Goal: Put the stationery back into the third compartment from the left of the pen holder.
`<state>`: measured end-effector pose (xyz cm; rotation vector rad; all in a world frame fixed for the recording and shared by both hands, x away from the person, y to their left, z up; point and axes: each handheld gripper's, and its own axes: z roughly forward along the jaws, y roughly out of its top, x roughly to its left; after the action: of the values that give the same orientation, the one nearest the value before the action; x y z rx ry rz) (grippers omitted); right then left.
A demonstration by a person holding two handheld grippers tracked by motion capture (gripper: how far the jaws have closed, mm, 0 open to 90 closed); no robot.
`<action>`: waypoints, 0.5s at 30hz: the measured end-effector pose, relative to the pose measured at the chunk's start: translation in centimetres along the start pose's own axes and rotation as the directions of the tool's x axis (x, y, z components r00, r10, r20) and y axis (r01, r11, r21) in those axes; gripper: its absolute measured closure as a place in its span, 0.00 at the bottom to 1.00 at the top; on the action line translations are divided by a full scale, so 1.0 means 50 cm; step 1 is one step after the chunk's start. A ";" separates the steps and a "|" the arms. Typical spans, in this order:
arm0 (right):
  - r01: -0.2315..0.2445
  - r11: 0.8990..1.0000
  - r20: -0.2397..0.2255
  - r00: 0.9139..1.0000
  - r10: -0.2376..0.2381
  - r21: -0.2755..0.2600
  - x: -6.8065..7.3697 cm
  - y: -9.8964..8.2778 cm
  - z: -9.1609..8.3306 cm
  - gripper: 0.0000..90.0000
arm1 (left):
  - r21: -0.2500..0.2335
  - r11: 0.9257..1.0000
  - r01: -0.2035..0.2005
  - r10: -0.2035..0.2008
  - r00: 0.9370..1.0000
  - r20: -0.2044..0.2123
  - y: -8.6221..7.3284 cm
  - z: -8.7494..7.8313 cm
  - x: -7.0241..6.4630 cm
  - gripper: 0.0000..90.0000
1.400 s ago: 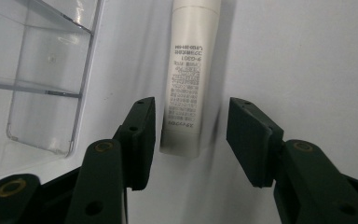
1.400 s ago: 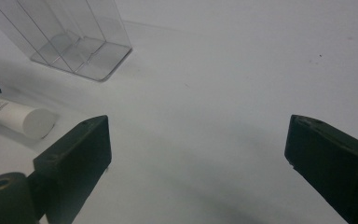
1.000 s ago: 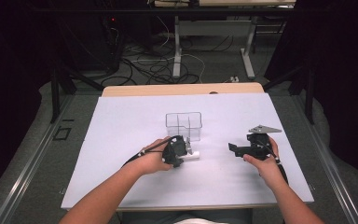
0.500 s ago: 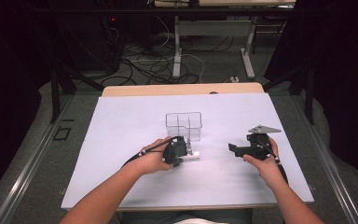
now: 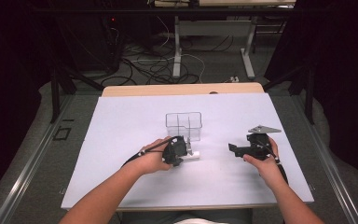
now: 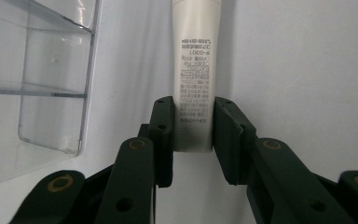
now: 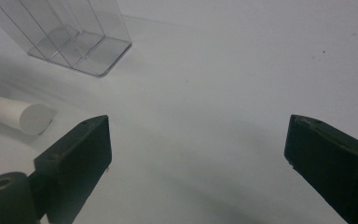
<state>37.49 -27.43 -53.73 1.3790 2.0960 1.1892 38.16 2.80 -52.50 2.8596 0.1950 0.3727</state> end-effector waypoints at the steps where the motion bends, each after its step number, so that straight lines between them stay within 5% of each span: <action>1: 0.000 1.000 0.000 1.000 0.000 0.000 0.000 0.000 0.000 0.08 | -0.001 1.000 0.003 -0.003 1.000 0.001 0.000 0.000 0.000 0.79; 15: 0.004 1.000 0.003 1.000 -0.004 0.000 -0.002 0.000 -0.001 0.08 | -0.021 0.999 0.037 -0.037 0.999 0.007 -0.003 -0.008 0.006 0.79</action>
<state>37.52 -27.56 -53.74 1.3747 2.0961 1.1846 38.32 3.09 -52.09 2.8322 0.2414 0.3559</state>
